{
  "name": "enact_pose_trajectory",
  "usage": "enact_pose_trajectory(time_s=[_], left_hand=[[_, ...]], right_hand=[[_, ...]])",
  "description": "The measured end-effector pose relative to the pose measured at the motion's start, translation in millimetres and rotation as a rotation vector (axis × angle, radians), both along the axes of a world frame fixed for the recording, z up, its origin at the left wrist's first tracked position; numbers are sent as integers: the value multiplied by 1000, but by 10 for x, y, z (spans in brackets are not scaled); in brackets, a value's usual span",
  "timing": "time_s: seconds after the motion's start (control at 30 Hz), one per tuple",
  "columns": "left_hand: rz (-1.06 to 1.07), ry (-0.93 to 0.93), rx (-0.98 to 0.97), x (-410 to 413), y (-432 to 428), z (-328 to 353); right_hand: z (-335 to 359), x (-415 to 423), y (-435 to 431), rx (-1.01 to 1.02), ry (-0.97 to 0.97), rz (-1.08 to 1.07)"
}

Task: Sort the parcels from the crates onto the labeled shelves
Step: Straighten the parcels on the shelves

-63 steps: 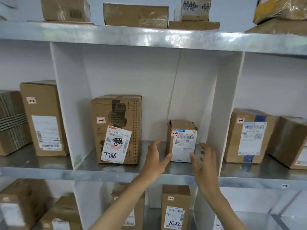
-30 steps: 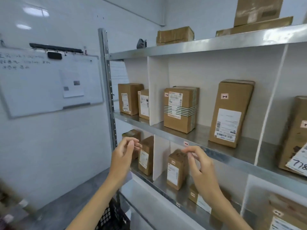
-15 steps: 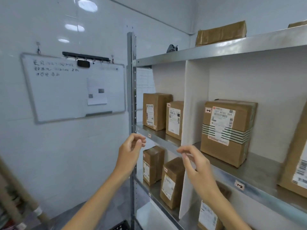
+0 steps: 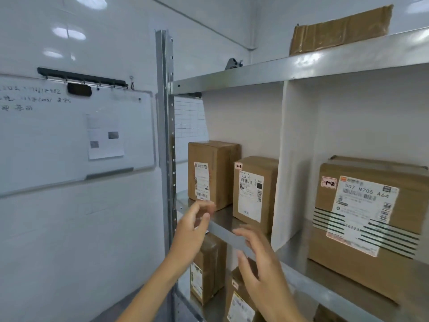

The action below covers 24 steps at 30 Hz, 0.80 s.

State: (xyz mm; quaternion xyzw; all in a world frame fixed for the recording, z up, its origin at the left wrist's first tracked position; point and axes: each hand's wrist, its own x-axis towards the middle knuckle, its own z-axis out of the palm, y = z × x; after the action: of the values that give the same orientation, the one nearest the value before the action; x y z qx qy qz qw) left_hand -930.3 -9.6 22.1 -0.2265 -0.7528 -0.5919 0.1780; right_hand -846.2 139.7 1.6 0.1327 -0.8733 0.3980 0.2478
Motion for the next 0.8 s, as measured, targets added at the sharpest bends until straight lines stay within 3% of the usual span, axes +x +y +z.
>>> enact_pose_trajectory(time_s=[0.43,0.63,0.8], left_hand=[[-321,-87,-116,-1114,653,-196],[-487,-78,-64,-1275,751,-266],[-533,-27,-59,-1346,790,-245]], right_hand=[[67,-926,-207,-168,52,-629],[74,-1145,-237,-304,12,-714],[50,-1185,-134,-258,35,-748]])
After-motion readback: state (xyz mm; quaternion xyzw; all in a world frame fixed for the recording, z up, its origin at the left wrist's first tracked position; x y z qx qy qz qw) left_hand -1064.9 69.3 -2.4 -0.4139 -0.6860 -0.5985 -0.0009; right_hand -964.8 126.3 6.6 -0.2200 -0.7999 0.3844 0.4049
